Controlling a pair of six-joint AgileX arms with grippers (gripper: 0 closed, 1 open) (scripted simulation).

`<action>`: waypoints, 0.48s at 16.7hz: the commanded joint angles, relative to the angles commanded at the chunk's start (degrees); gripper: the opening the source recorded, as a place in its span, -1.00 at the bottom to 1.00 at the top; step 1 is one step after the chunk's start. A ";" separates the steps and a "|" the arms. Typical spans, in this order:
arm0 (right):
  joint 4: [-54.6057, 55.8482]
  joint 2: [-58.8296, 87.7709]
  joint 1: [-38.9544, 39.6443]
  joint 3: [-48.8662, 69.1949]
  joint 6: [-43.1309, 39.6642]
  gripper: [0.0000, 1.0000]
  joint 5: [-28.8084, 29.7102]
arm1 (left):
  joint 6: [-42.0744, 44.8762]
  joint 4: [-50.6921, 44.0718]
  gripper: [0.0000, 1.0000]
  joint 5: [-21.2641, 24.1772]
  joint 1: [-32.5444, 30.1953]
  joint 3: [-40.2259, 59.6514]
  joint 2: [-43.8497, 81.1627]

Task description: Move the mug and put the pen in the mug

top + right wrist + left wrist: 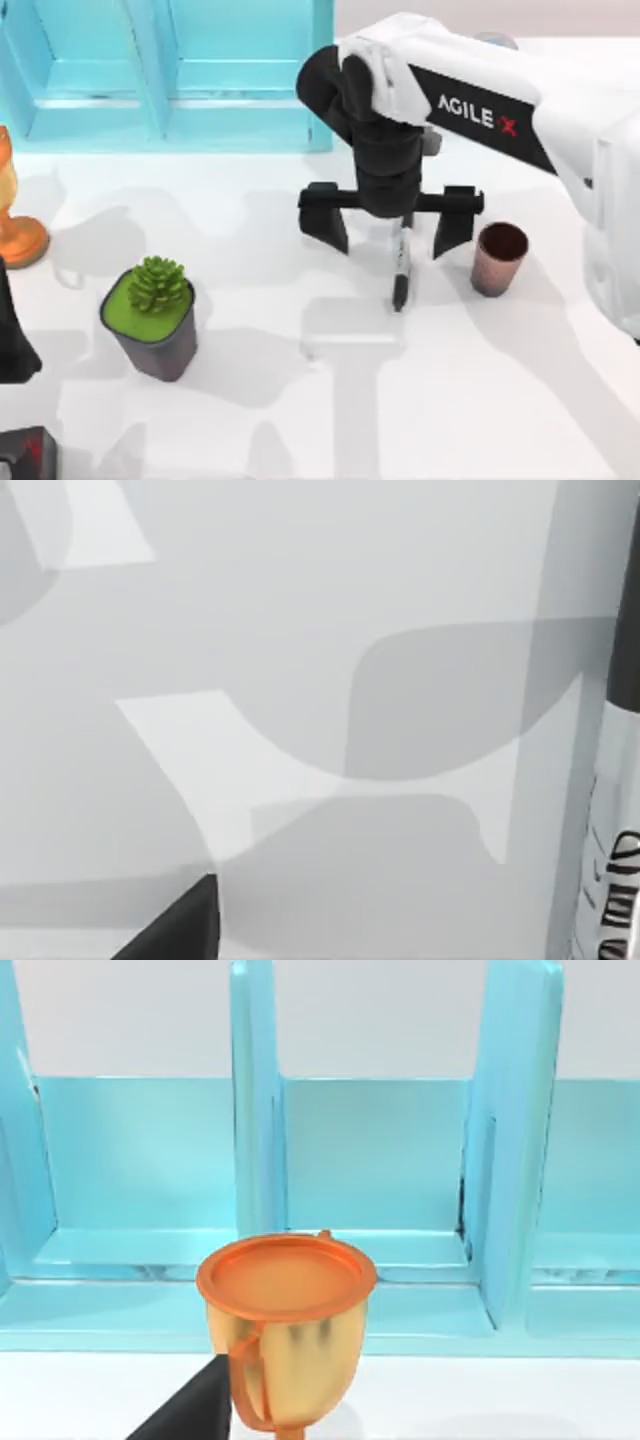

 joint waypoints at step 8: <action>0.00 0.00 0.00 0.00 0.00 -0.66 0.00 | 0.00 0.00 1.00 0.00 0.00 0.00 0.00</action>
